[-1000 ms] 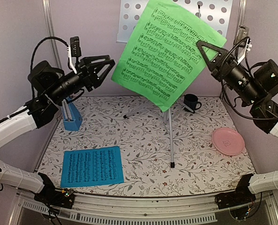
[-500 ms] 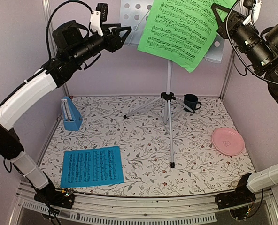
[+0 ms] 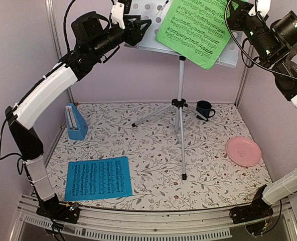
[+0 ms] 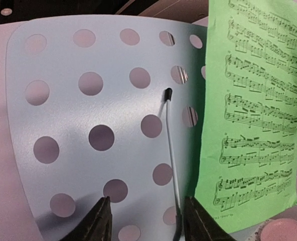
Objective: Set up the instrument practice props
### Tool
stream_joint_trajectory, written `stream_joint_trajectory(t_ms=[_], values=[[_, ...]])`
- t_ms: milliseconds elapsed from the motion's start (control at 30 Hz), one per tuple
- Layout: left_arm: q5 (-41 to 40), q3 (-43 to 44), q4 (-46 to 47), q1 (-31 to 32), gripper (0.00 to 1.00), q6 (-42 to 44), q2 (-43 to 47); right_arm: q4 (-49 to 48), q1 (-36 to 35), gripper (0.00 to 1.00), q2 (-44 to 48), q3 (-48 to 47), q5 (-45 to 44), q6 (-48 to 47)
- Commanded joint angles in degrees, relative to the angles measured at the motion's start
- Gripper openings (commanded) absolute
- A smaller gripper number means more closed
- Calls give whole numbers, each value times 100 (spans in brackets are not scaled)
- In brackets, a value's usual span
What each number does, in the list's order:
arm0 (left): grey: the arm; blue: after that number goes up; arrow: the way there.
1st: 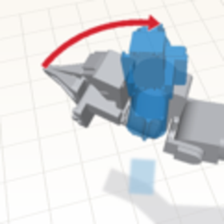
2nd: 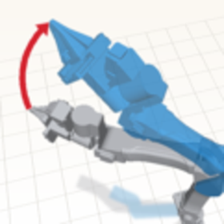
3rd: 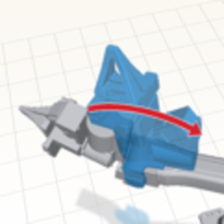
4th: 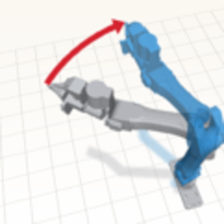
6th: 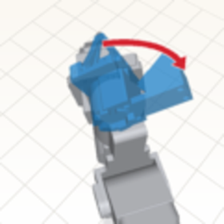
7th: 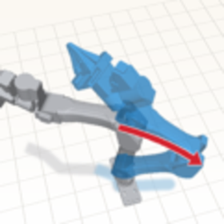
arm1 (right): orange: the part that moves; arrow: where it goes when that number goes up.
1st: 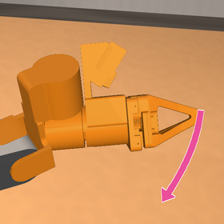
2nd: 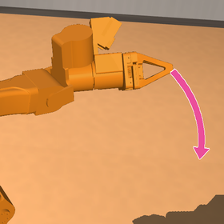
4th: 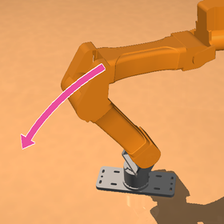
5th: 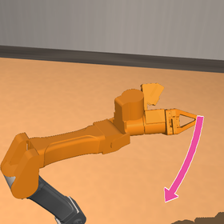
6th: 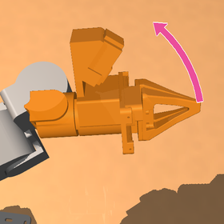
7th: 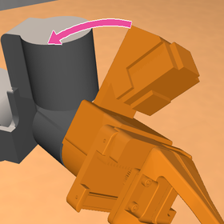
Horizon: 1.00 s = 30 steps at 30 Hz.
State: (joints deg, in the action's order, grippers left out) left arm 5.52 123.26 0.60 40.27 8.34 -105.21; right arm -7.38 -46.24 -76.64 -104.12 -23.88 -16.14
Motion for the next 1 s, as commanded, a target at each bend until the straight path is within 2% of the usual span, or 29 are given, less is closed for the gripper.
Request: stream_joint_trajectory(t_ms=[0, 133, 400, 500, 600, 667, 767, 800, 900, 967], values=[[-30, 592, -218, 148, 46, 469, -330, -334, -22, 0, -145, -301, -291, -434], [-145, 964, -297, 228, 36, 655, -614, -488, -22, 0, -235, -368, -297, -650], [-370, 1384, -290, 370, 29, 985, -1014, -713, -24, 0, -430, -476, -271, -935], [-457, 1372, -221, 407, 20, 1053, -1009, -770, -20, 0, -477, -493, -269, -1019], [-533, 1292, -91, 422, 6, 1045, -967, -820, -23, 0, -538, -504, -335, -1124], [-638, 1143, 63, 424, 2, 1028, -883, -827, -24, 0, -564, -504, -361, -1168], [-750, 815, 408, 429, 2, 1000, -701, -827, -24, 0, -563, -501, -369, -1187], [-781, 702, 530, 430, 4, 1000, -571, -827, -18, 0, -562, -496, -366, -1189], [-776, 627, 668, 436, 21, 996, -505, -827, -17, 0, -571, -495, -370, -1207], [-765, 700, 647, 429, 21, 984, -541, -827, -18, 0, -572, -486, -373, -1216]])
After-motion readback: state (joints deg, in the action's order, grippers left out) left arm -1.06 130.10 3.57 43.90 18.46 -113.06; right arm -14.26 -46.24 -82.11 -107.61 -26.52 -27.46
